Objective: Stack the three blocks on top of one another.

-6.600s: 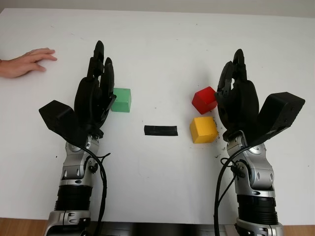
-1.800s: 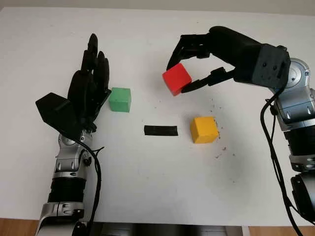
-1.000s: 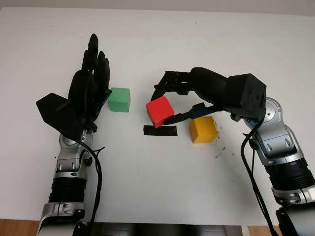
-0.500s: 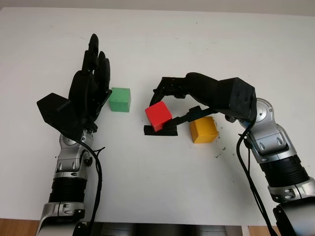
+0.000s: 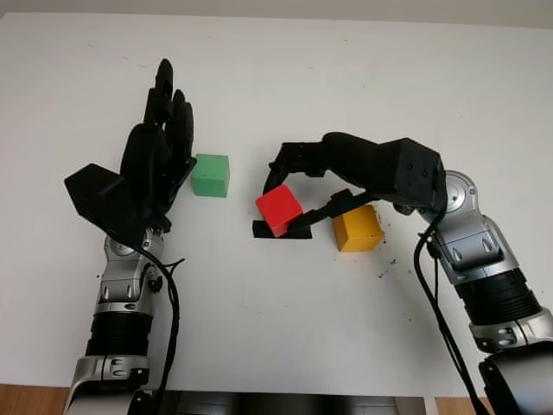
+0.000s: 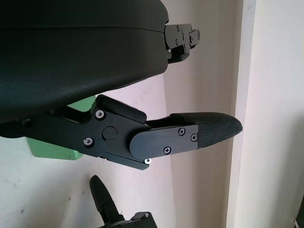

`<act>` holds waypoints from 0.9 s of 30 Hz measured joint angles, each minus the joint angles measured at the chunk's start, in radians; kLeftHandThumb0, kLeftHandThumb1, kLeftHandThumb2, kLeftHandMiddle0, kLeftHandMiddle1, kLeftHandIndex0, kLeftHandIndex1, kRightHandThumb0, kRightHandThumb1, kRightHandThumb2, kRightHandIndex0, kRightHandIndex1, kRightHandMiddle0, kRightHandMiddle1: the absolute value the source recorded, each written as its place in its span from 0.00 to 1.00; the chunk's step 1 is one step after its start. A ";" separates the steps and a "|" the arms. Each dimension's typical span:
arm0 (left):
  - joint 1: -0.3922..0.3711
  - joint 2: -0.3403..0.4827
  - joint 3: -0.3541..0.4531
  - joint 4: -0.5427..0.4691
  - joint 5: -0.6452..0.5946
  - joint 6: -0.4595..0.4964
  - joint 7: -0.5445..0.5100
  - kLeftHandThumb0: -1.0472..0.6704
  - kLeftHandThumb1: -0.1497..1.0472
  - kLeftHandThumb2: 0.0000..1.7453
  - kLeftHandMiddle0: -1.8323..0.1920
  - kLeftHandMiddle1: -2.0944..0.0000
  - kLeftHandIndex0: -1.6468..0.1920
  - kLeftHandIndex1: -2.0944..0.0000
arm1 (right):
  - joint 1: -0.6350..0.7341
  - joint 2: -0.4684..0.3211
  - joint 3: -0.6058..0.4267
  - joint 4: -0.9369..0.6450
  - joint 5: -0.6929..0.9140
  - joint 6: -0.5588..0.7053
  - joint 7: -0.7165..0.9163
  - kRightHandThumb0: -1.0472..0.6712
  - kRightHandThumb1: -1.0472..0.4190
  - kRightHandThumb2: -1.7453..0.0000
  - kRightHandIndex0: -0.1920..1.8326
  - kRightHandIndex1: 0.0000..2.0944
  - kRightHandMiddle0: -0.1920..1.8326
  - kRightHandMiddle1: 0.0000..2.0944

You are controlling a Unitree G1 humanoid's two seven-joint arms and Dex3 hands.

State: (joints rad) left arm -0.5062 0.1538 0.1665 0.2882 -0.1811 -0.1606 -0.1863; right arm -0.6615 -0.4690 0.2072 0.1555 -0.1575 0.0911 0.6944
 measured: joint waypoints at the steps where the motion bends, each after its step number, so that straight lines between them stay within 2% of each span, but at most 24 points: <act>1: 0.000 0.000 0.000 0.000 0.000 0.000 0.000 0.17 1.00 0.31 0.96 0.97 0.95 0.97 | 0.000 -0.001 0.001 -0.002 -0.003 0.001 0.000 0.42 0.14 0.97 0.26 0.01 0.36 0.62; 7: 0.000 0.000 0.001 0.000 0.000 0.000 0.003 0.17 1.00 0.31 0.96 0.97 0.95 0.97 | 0.000 -0.024 0.014 -0.017 -0.061 -0.029 -0.008 0.42 0.14 0.97 0.27 0.01 0.37 0.60; 13: 0.000 0.000 0.000 0.000 0.000 0.000 0.000 0.17 1.00 0.31 0.96 0.97 0.95 0.97 | 0.001 -0.038 0.019 -0.025 -0.117 -0.125 -0.062 0.43 0.15 0.97 0.27 0.02 0.38 0.59; 17: 0.000 0.000 0.001 0.000 -0.006 0.005 -0.001 0.17 1.00 0.30 0.96 0.97 0.95 0.97 | 0.001 -0.038 0.020 -0.020 -0.136 -0.156 -0.081 0.42 0.15 0.97 0.27 0.01 0.35 0.61; 22: 0.000 0.000 0.002 0.000 -0.009 0.005 -0.001 0.17 1.00 0.31 0.96 0.97 0.95 0.97 | 0.001 -0.038 0.018 -0.002 -0.149 -0.173 -0.100 0.40 0.15 0.97 0.25 0.01 0.27 0.60; 27: 0.000 0.000 0.002 0.000 -0.009 0.005 0.000 0.17 1.00 0.31 0.96 0.98 0.95 0.98 | 0.001 -0.039 0.018 0.002 -0.155 -0.182 -0.109 0.37 0.15 0.97 0.25 0.01 0.23 0.59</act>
State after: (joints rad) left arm -0.5060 0.1538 0.1684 0.2881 -0.1898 -0.1555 -0.1867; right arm -0.6606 -0.5079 0.2256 0.1571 -0.3122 -0.0904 0.5857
